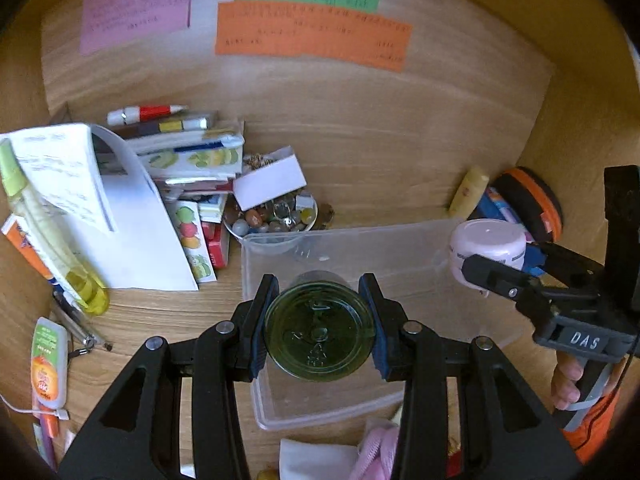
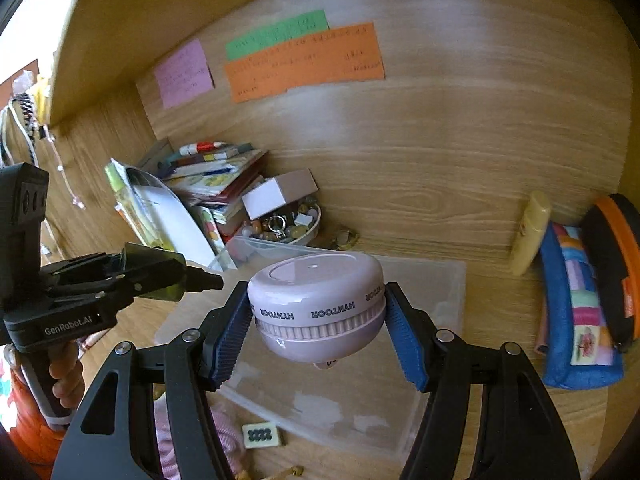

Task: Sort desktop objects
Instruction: 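Lift and carry the green bottle and pink device over the clear plastic bin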

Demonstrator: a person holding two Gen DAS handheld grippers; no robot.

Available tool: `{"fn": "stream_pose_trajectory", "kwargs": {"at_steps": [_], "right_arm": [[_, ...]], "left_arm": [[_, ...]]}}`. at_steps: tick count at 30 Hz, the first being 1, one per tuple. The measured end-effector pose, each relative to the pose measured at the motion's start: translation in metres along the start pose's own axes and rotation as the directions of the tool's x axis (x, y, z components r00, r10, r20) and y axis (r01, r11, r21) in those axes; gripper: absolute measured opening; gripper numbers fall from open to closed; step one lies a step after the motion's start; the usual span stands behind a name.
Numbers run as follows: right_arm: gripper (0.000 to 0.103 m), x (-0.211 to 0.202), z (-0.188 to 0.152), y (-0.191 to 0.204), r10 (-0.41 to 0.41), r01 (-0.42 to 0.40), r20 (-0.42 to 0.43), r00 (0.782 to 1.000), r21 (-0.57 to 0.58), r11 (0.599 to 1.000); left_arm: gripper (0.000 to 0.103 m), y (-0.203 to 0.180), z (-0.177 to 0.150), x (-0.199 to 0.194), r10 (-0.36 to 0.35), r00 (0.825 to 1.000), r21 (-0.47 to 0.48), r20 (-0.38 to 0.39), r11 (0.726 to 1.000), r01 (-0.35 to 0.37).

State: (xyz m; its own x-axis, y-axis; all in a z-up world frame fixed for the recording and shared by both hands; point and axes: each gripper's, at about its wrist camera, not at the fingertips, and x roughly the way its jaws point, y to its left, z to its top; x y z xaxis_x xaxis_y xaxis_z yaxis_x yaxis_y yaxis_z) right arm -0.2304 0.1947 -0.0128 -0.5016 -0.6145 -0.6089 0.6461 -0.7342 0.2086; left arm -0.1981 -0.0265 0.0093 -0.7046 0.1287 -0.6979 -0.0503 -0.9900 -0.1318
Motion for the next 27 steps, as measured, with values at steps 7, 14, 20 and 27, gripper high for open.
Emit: {"fn": "stream_pose_trajectory", "kwargs": {"at_steps": [7,14,20,27], "right_arm": [[0.062,0.03,-0.01,-0.008,-0.009,0.009,-0.079,0.997,0.001,1.0],[0.062,0.047,-0.019,-0.008,-0.045,0.042,-0.136,0.99,-0.029,0.999],[0.062,0.054,-0.025,-0.003,-0.097,0.088,-0.152,0.984,-0.066,0.994],[0.062,0.06,-0.026,0.005,-0.164,0.151,-0.144,0.976,-0.103,0.983]], "left_arm": [[0.041,-0.001,-0.002,0.032,0.013,0.998,0.012,-0.069,1.0,-0.012],[0.041,-0.006,-0.005,0.051,0.031,0.993,0.043,-0.118,0.999,-0.026],[0.041,-0.012,-0.008,0.065,0.044,0.989,0.092,-0.141,0.995,-0.031],[0.041,-0.01,-0.012,0.075,0.041,0.989,0.114,-0.145,0.993,-0.025]]}}
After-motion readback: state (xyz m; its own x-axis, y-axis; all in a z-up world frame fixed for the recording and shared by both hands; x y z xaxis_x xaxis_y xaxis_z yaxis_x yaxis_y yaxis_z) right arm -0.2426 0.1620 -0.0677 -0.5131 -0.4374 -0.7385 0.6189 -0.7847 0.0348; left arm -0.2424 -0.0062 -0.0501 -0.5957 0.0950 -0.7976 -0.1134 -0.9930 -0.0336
